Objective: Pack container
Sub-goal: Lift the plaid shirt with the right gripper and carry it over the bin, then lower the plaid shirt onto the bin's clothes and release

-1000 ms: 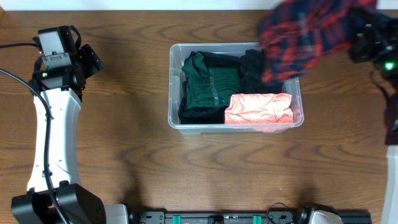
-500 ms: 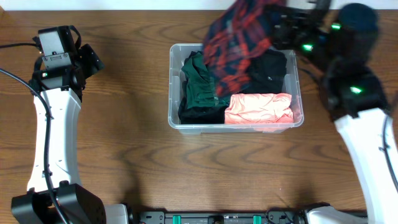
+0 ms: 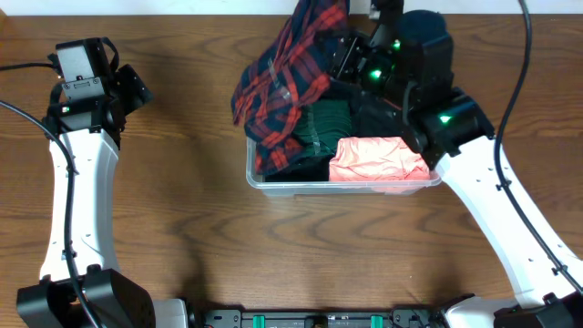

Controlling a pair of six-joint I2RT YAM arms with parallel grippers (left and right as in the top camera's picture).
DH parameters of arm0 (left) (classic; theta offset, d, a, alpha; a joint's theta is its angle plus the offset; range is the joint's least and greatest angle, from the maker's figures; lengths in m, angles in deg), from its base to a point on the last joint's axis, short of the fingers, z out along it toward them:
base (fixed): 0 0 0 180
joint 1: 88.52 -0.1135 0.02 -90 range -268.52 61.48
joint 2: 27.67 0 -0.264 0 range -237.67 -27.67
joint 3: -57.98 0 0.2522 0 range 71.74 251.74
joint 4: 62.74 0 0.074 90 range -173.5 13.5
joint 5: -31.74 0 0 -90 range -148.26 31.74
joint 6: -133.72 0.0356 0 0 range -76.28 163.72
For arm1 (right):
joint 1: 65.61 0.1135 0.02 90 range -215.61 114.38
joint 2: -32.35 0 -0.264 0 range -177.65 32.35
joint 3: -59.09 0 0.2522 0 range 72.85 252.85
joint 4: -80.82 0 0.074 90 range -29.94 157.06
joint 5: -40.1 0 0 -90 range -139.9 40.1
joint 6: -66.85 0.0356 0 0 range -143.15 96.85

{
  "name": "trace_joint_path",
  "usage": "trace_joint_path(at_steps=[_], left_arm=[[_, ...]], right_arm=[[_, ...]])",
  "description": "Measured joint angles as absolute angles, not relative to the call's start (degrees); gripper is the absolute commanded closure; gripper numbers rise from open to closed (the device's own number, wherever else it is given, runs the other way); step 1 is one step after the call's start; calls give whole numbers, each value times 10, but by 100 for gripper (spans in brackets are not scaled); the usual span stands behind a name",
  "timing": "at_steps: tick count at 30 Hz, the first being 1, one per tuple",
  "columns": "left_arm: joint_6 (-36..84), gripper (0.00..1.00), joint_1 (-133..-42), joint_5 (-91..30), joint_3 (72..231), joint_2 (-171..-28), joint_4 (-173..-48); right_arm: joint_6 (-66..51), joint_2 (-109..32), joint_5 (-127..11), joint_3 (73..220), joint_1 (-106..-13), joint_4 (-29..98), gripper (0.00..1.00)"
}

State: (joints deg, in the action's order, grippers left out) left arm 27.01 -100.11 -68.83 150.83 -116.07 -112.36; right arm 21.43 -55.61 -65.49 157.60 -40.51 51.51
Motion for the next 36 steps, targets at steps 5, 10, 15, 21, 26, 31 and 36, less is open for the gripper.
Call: trace_joint_path(at_steps=[5,10,15,21,26,31,36], left_arm=[[270,2,-1001,-688,1508,-1161,-1124],[270,2,-1001,-688,1508,-1161,-1124],[270,2,-1001,-688,1508,-1161,-1124],[270,2,-1001,-688,1508,-1161,-1124],[270,2,-1001,-688,1508,-1161,-1124],[270,2,-1001,-688,1508,-1161,-1124],[270,2,-1001,-688,1508,-1161,-1124]], right_arm=[[217,-559,-628,1570,-399,491,99],[216,-559,-605,1569,-399,467,99],[209,-559,-586,1568,-399,433,99],[181,-559,-564,1563,-399,402,99],[154,-559,-542,1539,-399,389,99],[111,-559,-505,1510,-399,375,99],[35,-559,-472,1488,-399,369,99]])
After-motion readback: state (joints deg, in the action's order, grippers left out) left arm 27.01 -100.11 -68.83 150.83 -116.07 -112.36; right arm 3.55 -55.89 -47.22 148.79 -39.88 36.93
